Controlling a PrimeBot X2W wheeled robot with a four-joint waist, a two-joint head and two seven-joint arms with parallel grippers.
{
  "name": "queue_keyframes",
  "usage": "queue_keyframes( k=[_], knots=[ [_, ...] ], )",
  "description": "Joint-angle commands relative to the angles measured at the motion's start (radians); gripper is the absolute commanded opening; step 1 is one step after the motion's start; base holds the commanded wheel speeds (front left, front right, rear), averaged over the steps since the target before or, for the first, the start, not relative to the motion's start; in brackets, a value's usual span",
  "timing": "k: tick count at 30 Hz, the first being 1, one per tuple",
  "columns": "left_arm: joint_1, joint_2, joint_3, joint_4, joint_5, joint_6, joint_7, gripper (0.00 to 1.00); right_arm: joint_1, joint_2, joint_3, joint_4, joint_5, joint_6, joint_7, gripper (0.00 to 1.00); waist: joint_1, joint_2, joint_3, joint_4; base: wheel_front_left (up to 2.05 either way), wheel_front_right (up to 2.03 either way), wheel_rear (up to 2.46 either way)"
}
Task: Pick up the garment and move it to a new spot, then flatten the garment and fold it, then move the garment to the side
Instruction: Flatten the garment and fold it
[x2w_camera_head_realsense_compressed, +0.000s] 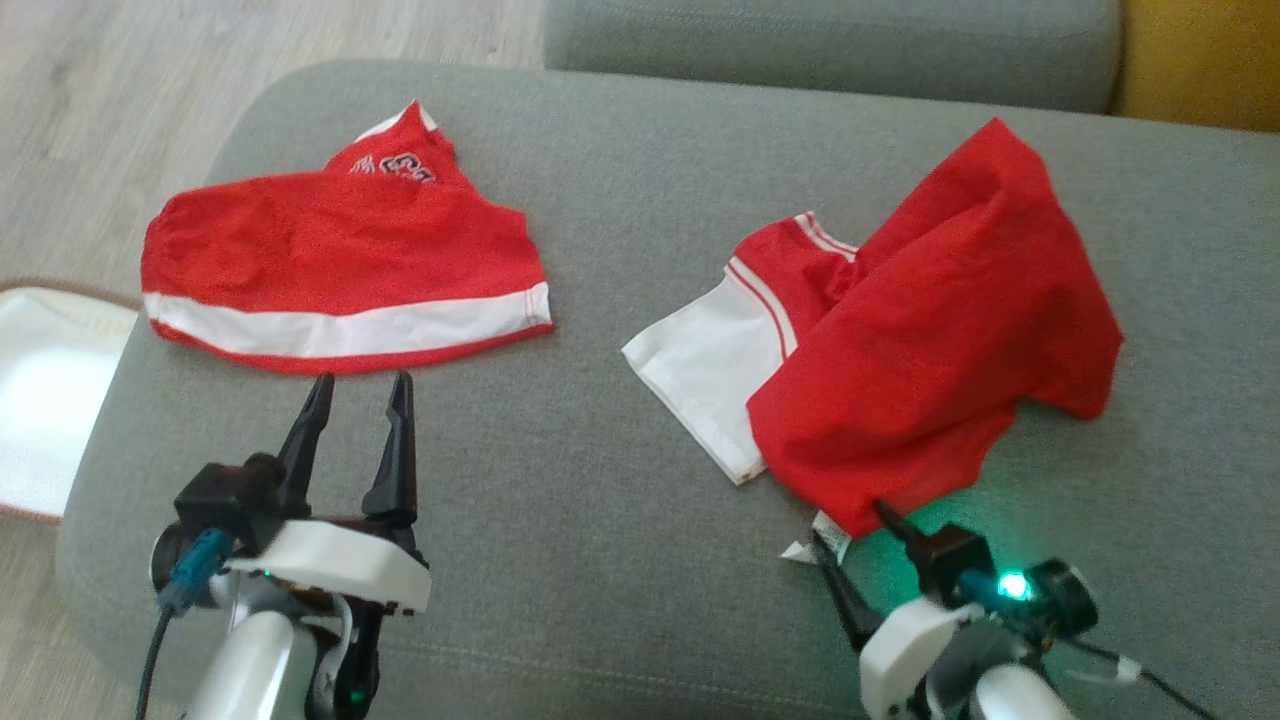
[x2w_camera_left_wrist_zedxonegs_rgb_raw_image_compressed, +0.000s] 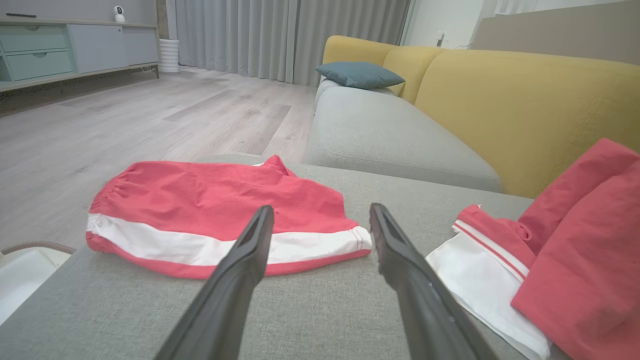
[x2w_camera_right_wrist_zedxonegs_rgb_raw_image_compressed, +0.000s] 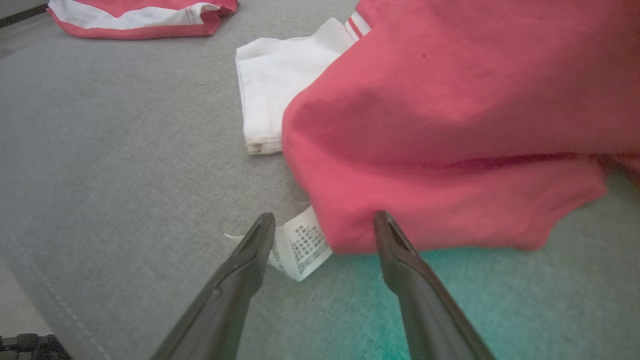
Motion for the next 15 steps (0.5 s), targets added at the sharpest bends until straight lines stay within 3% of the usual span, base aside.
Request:
queue_keyframes(
  k=[1, 13, 14, 15],
  knots=[
    [-0.059, -0.002, 0.048, -0.025, 0.011, -0.01, -0.012, 1.0, -0.061, -0.005, 0.008, -0.02, -0.019, -0.001, -0.009, 1.0, 0.0, 0.0, 0.023, 0.017, 0.0, 0.0, 0.0],
    [-0.099, -0.054, 0.155, -0.062, 0.046, -0.066, -0.012, 1.0, -0.125, -0.005, -0.021, 0.039, -0.121, -0.001, 0.03, 1.0, 0.0, 0.0, 0.091, 0.04, 0.0, 0.0, 0.0],
    [-0.101, -0.058, 0.163, -0.061, 0.05, -0.07, -0.012, 1.0, -0.129, -0.005, -0.019, 0.048, -0.117, -0.001, 0.037, 0.47, 0.0, 0.0, 0.09, 0.038, 0.0, 0.0, 0.0],
    [-0.103, -0.061, 0.171, -0.06, 0.055, -0.074, -0.012, 1.0, -0.134, -0.005, -0.017, 0.054, -0.113, -0.001, 0.04, 0.0, 0.0, 0.0, 0.088, 0.036, 0.0, 0.0, 0.0]
  ],
)
